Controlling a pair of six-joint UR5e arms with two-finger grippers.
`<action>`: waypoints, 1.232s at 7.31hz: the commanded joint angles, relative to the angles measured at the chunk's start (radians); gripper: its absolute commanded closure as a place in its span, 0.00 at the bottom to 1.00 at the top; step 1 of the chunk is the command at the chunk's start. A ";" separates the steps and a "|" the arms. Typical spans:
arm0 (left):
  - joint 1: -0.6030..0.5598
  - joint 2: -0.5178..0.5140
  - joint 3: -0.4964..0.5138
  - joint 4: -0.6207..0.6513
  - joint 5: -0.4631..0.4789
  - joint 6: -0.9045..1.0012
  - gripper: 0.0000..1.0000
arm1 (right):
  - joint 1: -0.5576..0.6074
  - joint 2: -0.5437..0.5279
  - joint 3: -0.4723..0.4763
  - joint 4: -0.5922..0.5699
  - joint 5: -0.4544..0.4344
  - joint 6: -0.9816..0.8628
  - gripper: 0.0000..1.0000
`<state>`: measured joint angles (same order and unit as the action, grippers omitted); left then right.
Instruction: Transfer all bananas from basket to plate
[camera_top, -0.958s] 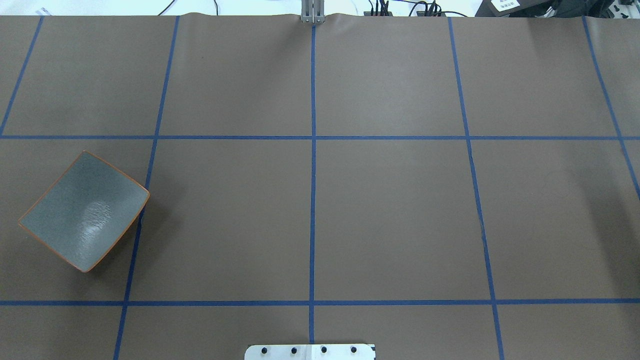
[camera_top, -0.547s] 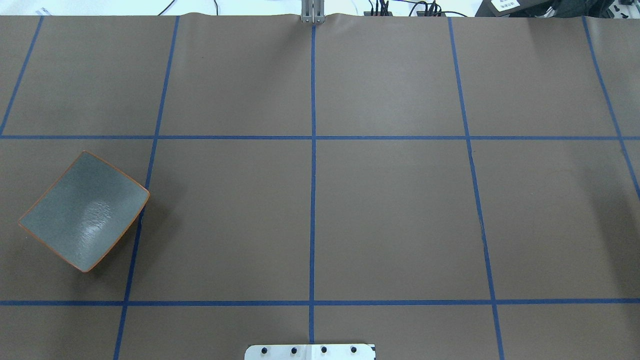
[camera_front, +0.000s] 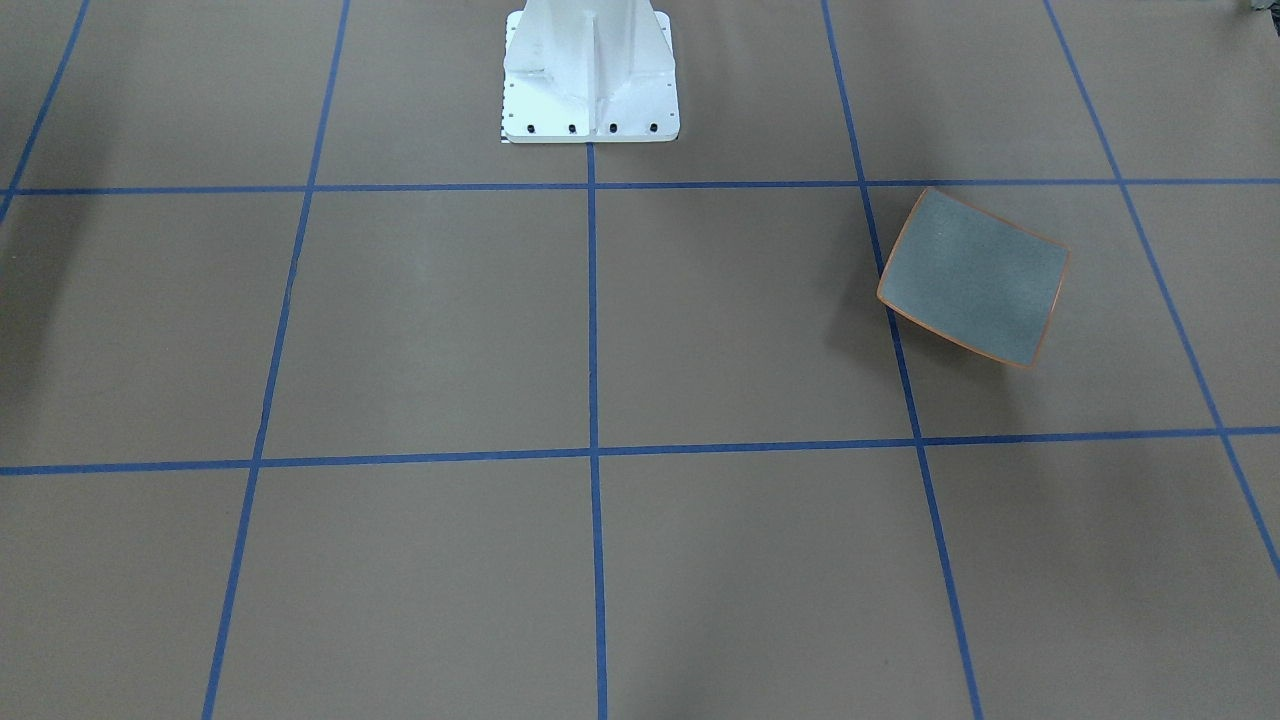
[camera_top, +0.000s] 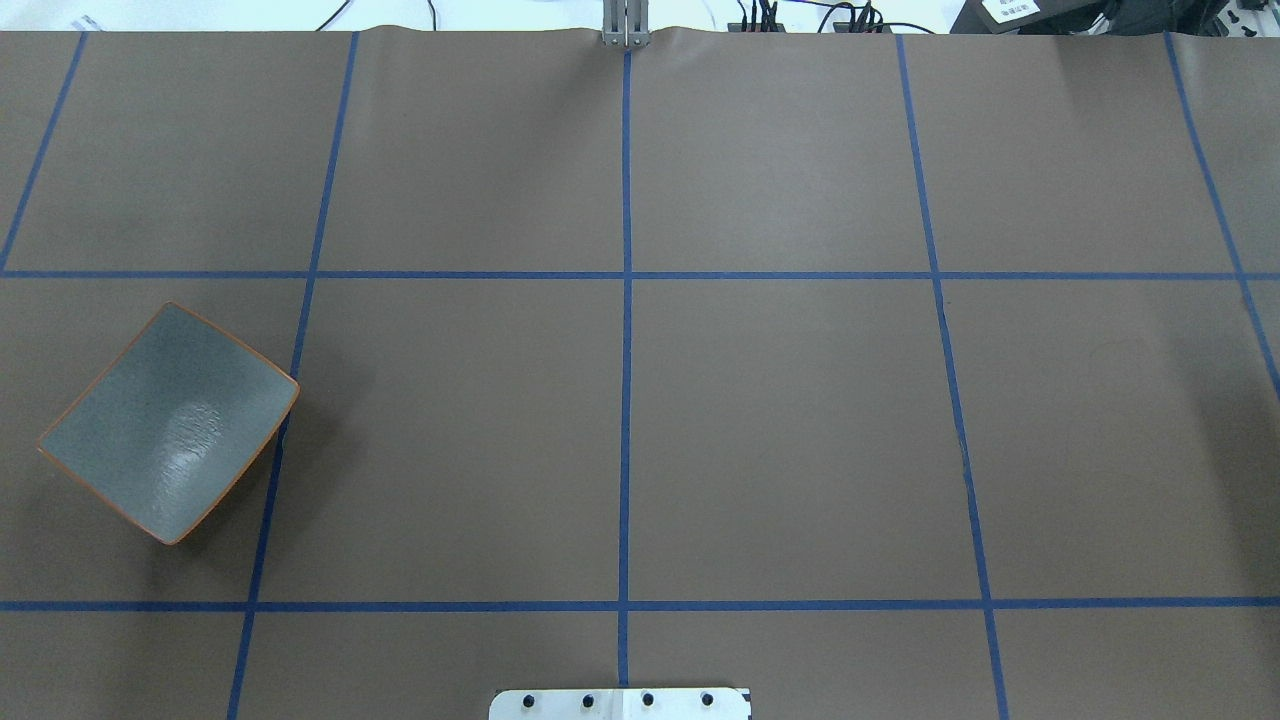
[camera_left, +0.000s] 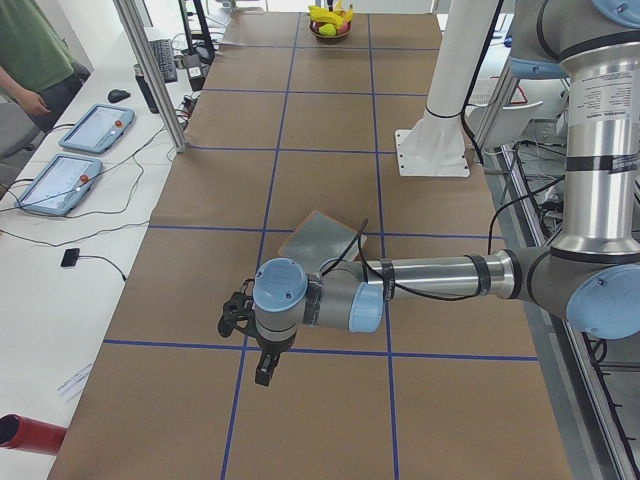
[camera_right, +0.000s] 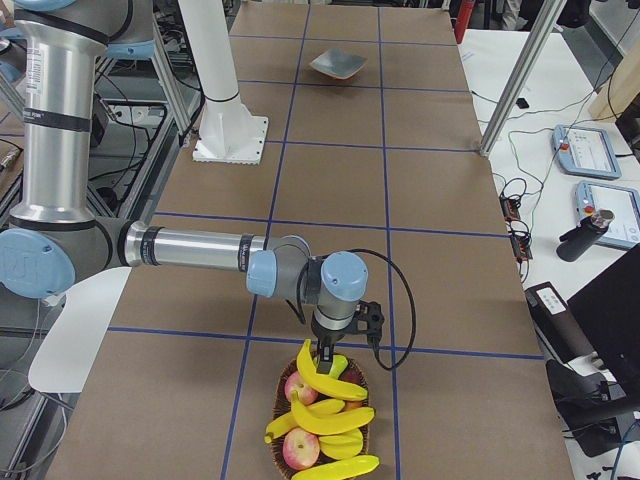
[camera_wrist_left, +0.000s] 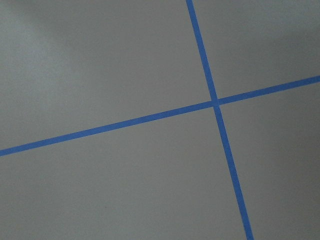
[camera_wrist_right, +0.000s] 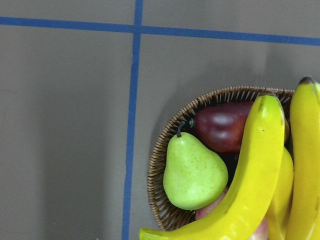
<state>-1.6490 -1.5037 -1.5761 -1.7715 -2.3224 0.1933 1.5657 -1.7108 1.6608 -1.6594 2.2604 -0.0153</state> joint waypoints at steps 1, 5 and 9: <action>0.000 0.000 0.001 -0.011 -0.002 0.000 0.00 | 0.000 0.000 -0.036 0.000 0.007 0.176 0.00; 0.000 -0.001 -0.005 -0.038 -0.006 0.003 0.00 | -0.001 -0.010 -0.104 0.000 0.088 0.254 0.00; 0.000 -0.003 -0.010 -0.054 -0.032 0.003 0.00 | 0.000 -0.012 -0.158 0.001 0.163 0.342 0.00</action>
<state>-1.6490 -1.5069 -1.5834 -1.8230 -2.3525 0.1953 1.5649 -1.7230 1.5198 -1.6587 2.4013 0.3179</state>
